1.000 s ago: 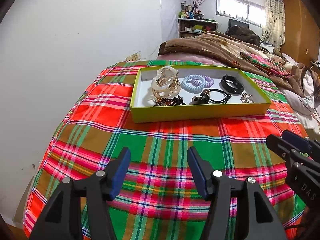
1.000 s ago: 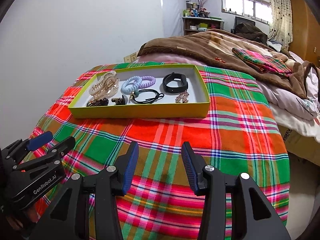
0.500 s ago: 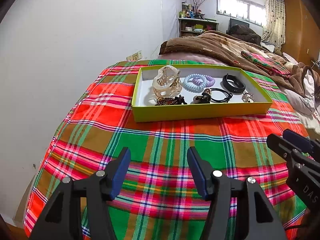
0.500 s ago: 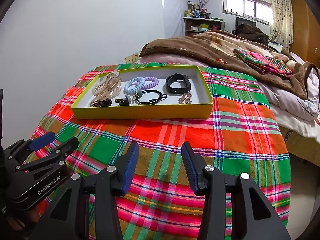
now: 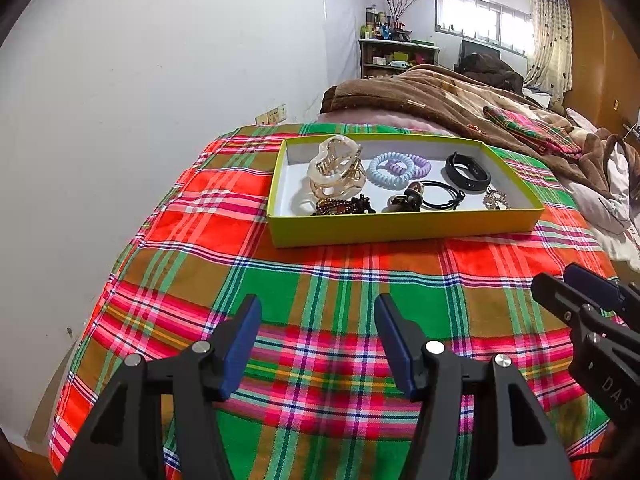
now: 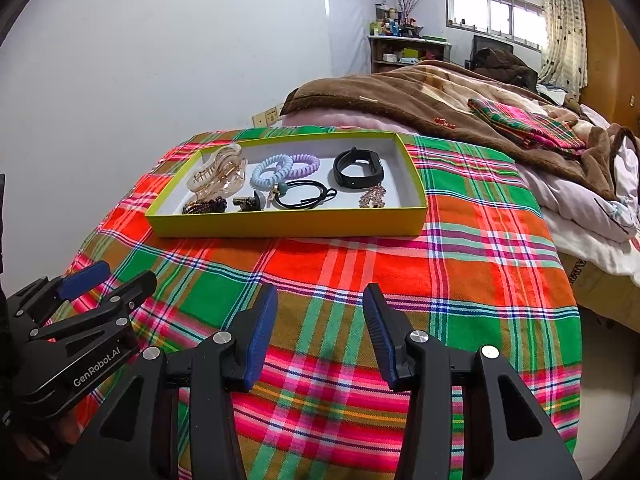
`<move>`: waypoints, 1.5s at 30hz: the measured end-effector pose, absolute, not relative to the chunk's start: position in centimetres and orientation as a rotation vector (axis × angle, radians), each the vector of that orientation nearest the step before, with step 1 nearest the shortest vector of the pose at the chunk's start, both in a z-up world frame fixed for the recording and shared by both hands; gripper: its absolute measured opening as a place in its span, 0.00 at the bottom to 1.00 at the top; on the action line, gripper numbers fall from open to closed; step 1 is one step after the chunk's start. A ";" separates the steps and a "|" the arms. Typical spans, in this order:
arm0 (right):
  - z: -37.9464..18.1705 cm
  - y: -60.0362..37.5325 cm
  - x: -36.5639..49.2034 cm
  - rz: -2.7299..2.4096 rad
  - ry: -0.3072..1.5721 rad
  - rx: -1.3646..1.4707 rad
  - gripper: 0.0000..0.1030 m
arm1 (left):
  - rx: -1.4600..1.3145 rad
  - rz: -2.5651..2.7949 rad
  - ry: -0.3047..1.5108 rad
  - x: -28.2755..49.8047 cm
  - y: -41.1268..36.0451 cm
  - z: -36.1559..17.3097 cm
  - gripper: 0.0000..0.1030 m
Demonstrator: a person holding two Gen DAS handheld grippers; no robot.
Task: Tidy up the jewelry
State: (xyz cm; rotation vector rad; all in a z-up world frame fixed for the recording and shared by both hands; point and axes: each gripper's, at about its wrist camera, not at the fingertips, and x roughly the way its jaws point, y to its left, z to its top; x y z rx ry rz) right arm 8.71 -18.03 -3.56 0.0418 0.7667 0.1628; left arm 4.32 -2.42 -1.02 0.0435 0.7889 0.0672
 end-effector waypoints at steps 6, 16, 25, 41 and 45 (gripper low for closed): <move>-3.5 -18.1 8.7 0.163 0.763 0.044 0.44 | 0.041 0.072 0.789 4.3 -2.3 -1.0 0.59; -3.6 -18.0 8.6 0.166 0.765 0.043 0.44 | 0.036 0.076 0.787 4.3 -2.2 -1.0 0.59; -3.6 -18.1 8.6 0.168 0.766 0.046 0.44 | 0.037 0.078 0.790 4.4 -2.2 -1.0 0.59; -3.7 -18.0 8.7 0.167 0.768 0.046 0.44 | 0.038 0.079 0.791 4.3 -2.2 -1.1 0.59; -3.7 -18.0 8.7 0.167 0.769 0.046 0.44 | 0.040 0.076 0.791 4.4 -2.2 -1.2 0.59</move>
